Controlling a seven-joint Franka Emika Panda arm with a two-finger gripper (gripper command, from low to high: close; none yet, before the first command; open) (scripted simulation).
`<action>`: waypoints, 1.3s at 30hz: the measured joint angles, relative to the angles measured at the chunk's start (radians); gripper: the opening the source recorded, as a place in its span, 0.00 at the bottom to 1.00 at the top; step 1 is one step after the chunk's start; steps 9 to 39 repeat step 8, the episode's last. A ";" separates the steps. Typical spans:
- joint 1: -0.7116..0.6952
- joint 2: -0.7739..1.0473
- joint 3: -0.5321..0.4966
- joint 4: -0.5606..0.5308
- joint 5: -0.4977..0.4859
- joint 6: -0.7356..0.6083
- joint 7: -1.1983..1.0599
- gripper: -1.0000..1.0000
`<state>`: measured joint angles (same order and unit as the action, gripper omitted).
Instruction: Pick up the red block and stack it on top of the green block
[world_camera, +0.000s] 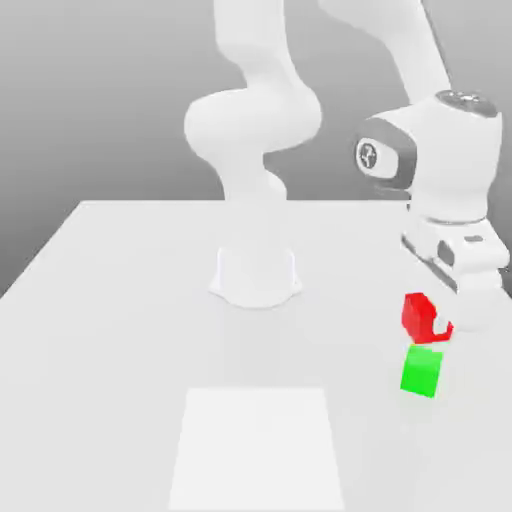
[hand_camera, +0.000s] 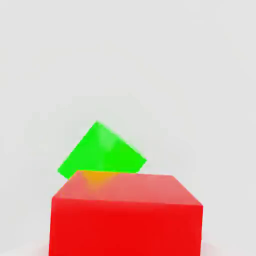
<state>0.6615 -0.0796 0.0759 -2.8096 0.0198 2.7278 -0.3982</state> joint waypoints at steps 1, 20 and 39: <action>0.005 0.031 0.001 -0.001 -0.007 0.031 0.003 0.00; 0.001 0.159 -0.002 0.003 -0.044 0.156 0.027 1.00; 0.001 0.159 -0.002 0.003 -0.044 0.156 0.027 1.00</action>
